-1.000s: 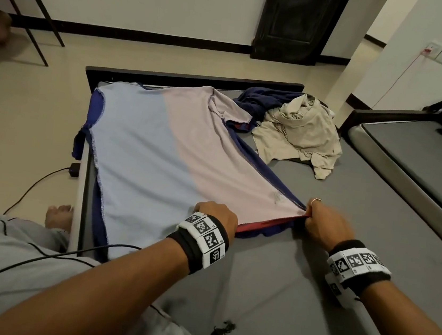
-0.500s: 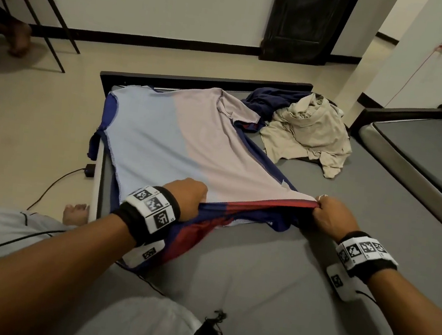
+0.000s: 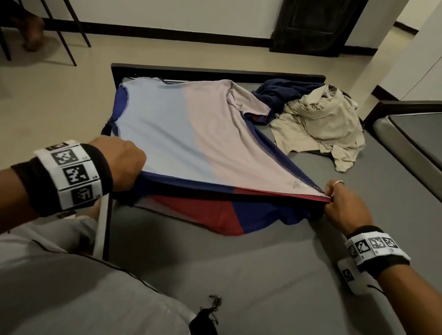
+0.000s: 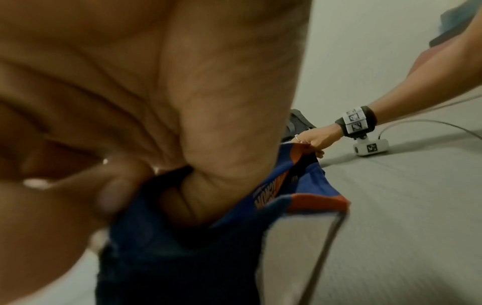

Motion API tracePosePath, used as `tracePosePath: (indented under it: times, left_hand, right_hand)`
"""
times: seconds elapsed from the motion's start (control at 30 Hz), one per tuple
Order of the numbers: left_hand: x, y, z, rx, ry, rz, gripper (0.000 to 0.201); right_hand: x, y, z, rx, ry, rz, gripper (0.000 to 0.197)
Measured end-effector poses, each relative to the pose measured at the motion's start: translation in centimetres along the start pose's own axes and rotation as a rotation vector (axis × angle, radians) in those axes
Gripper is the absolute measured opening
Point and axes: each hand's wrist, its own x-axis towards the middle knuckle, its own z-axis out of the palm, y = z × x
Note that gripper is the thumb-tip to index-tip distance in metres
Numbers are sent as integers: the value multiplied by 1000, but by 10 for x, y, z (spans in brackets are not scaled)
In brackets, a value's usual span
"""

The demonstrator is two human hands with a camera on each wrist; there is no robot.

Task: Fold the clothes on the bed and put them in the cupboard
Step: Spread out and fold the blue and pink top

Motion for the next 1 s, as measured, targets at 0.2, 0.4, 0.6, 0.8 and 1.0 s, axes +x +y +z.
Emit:
tracePosePath:
  times: [0.2,0.4,0.6,0.8,1.0]
  left_hand:
    - [-23,-8,28,-7,56,-11,15]
    - [-41,3,40,53,-53,78,18]
    - [-49,18,48,120,-136,183,23]
    - [-51,41,46,98,-267,222,28]
    - [-36,51,42,-10,-472,263,47]
  right_hand:
    - [6,-3,1,-44,-110,-6,15]
    - [7,-6,-5,-52,-178,16,14]
    - [10,-2,-2,-32,-292,30,17]
    - [12,1,3,-157,-340,20,16]
    - [20,0,-18,-260,-547,-9,11]
